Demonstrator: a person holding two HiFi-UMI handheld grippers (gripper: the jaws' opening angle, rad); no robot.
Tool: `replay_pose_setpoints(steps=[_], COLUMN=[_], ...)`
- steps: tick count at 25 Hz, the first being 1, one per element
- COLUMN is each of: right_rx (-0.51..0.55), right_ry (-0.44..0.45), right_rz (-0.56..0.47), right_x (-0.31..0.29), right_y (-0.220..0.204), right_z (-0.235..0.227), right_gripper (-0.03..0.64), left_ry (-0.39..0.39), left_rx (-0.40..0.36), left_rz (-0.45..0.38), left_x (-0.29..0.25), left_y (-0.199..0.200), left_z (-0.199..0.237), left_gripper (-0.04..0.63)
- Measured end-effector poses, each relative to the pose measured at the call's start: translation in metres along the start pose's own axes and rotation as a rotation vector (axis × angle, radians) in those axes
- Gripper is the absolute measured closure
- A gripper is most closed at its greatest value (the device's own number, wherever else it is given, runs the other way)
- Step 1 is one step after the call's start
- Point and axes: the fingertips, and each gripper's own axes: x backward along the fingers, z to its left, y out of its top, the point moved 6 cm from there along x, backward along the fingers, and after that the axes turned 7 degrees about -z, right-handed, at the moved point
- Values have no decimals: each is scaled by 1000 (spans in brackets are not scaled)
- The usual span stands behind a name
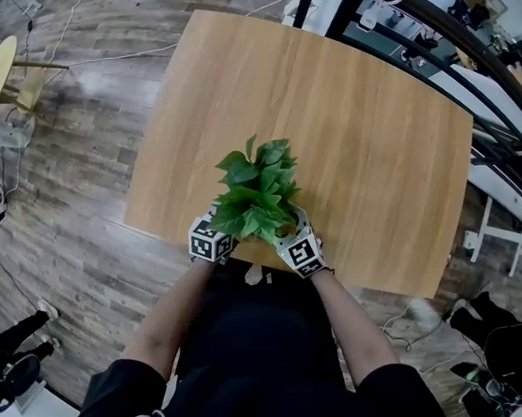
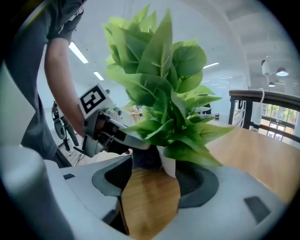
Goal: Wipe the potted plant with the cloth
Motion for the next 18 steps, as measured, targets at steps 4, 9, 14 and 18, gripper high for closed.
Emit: replay_pose_setpoints(steps=[4,9,14,18], right_rx=[4,14,-15,-43], right_ry=[-62,-150,-112,-141], right_rz=[23,-10,-22,-14], right_x=[4,3,-7,-8], right_y=[-9,4,14,12], right_z=[-7,-34,-37,-37], right_gripper=[342,341,342,342], left_ry=[-4,-7,-24,-43], left_rx=[13,24,55,8], left_rz=[-17,-10,-19,5], left_x=[1,2,-1,-2], left_y=[7,2,4,5], left_z=[3,6,4,-5], left_gripper=[472,472,472,472])
